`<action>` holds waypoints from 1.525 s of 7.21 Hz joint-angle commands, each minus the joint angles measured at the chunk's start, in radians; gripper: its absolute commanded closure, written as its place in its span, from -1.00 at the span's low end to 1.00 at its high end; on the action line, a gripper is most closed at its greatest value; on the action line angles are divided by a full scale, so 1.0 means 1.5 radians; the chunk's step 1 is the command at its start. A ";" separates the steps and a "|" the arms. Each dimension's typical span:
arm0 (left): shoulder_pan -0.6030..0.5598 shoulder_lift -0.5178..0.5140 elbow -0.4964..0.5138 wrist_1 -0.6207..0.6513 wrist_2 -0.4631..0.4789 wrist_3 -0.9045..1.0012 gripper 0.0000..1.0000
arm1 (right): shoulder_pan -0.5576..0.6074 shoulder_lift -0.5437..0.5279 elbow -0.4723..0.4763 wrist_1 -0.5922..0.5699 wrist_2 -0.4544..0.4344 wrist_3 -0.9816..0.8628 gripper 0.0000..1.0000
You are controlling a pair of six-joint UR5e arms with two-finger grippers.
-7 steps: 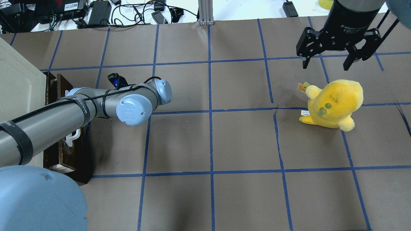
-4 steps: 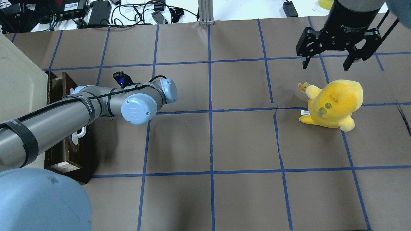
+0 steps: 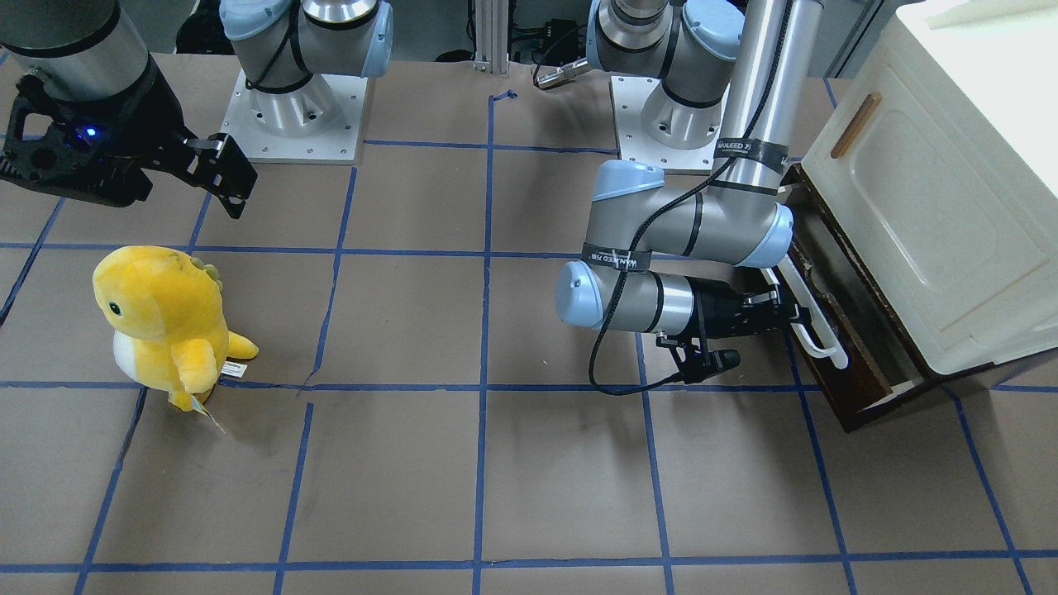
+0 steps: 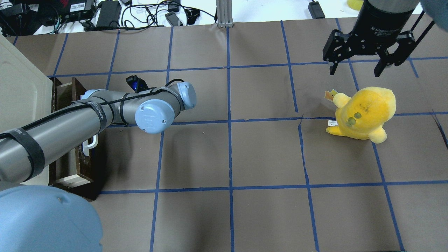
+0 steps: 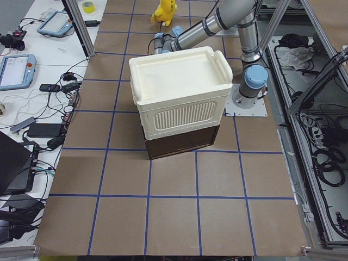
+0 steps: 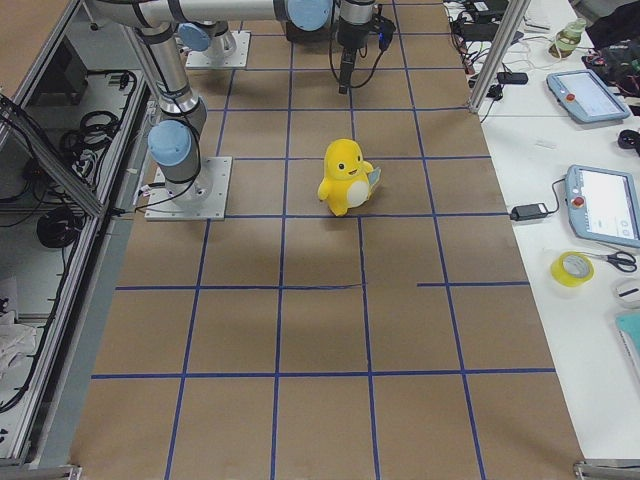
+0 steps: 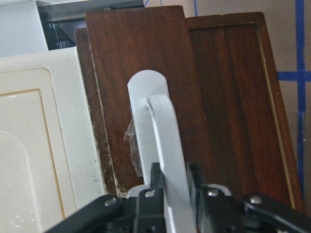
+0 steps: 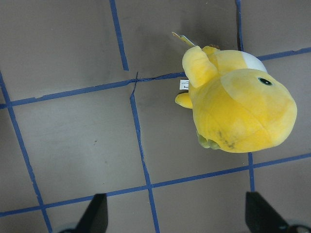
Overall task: Pull drawer sideways
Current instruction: 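Pull the drawer outward by its handle with the left gripper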
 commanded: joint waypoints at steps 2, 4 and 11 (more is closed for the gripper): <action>-0.019 -0.012 0.023 0.000 -0.025 0.009 0.86 | 0.000 0.000 0.000 0.000 0.000 0.000 -1.00; -0.029 -0.013 0.033 0.000 -0.031 0.009 0.86 | 0.000 0.000 0.000 0.000 0.000 0.000 -1.00; -0.047 -0.019 0.050 0.000 -0.051 0.012 0.86 | 0.000 0.000 0.000 0.000 0.000 0.000 -1.00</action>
